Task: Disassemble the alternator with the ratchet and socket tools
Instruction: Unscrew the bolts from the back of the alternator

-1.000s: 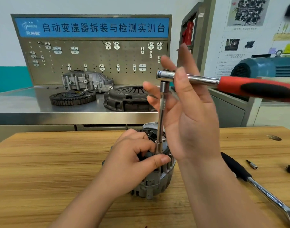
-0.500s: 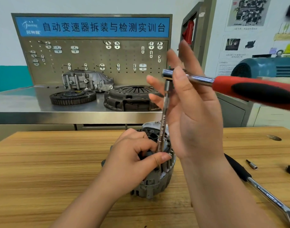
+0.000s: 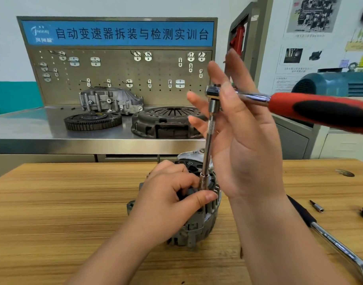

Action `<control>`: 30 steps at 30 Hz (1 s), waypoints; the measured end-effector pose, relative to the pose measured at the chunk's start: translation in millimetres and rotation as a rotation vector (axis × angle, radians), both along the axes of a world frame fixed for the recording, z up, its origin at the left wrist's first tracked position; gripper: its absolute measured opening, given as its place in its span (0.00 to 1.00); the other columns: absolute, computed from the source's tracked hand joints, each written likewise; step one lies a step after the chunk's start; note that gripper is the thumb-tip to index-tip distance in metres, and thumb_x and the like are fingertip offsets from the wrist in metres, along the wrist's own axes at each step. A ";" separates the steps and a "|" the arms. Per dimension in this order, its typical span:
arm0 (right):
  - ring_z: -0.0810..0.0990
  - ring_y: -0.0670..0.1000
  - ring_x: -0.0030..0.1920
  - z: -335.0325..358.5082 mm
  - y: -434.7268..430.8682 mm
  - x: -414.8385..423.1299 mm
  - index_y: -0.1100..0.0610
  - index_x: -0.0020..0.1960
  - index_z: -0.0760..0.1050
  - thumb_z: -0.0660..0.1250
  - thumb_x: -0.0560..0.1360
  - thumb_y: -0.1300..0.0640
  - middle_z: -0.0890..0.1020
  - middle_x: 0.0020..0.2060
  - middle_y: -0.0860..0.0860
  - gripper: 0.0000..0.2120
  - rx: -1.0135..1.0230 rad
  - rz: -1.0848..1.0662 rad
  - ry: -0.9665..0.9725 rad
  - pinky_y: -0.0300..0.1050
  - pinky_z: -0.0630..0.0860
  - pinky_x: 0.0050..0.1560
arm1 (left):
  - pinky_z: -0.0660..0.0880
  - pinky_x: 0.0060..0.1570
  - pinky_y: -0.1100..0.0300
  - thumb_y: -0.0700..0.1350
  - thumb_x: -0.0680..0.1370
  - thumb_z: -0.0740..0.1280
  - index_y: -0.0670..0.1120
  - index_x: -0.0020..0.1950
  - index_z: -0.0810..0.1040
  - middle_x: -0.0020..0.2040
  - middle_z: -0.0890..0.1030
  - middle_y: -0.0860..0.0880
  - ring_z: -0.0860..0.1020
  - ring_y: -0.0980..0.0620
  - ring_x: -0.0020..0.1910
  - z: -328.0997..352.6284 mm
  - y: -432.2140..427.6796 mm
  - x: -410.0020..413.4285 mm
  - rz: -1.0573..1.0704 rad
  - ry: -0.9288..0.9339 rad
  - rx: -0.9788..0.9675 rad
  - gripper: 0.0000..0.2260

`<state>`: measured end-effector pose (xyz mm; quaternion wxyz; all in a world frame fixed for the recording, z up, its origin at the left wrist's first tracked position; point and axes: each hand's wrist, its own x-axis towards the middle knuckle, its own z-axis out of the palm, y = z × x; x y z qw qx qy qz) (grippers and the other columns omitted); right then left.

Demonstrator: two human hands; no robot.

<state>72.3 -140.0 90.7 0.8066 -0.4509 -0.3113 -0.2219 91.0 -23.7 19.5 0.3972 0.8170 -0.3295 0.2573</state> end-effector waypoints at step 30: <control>0.82 0.50 0.53 0.0 -0.5 1.0 0.44 0.60 0.74 0.59 0.77 0.46 0.83 0.57 0.46 0.13 -0.072 0.055 0.038 0.41 0.77 0.49 | 0.65 0.41 0.62 0.63 0.69 0.64 0.53 0.28 0.70 0.31 0.71 0.53 0.69 0.55 0.40 0.7 3.0 0.5 -0.042 0.030 0.013 0.17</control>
